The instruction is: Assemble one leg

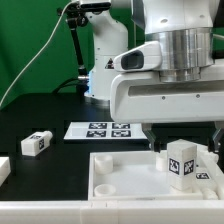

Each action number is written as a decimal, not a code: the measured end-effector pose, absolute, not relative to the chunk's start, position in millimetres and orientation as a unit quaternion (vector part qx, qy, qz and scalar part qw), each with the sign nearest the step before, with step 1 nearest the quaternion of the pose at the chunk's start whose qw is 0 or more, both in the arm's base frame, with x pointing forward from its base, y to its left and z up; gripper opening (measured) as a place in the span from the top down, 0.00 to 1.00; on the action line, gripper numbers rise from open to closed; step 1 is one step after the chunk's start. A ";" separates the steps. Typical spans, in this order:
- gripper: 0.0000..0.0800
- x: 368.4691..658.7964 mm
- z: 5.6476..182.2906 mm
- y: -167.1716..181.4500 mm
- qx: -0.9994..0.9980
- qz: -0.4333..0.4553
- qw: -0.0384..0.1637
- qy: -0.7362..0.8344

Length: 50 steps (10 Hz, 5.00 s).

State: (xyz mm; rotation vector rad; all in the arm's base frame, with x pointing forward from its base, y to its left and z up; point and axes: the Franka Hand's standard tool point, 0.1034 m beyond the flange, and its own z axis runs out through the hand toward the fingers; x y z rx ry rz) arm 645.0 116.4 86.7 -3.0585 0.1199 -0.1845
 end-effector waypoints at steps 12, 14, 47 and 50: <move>0.64 650.5 87.6 105.8 -0.977 -0.074 0.018 -0.198; 0.64 650.5 87.6 105.7 -0.981 -0.073 0.020 -0.178; 0.65 647.8 84.1 111.7 -0.984 -0.071 0.011 -0.163; 0.65 647.7 83.5 111.8 -0.997 -0.071 0.022 -0.037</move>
Offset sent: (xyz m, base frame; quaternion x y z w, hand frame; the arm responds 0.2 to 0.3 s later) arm 0.0031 -0.0009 0.0057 0.0032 -0.0196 -0.1954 0.9805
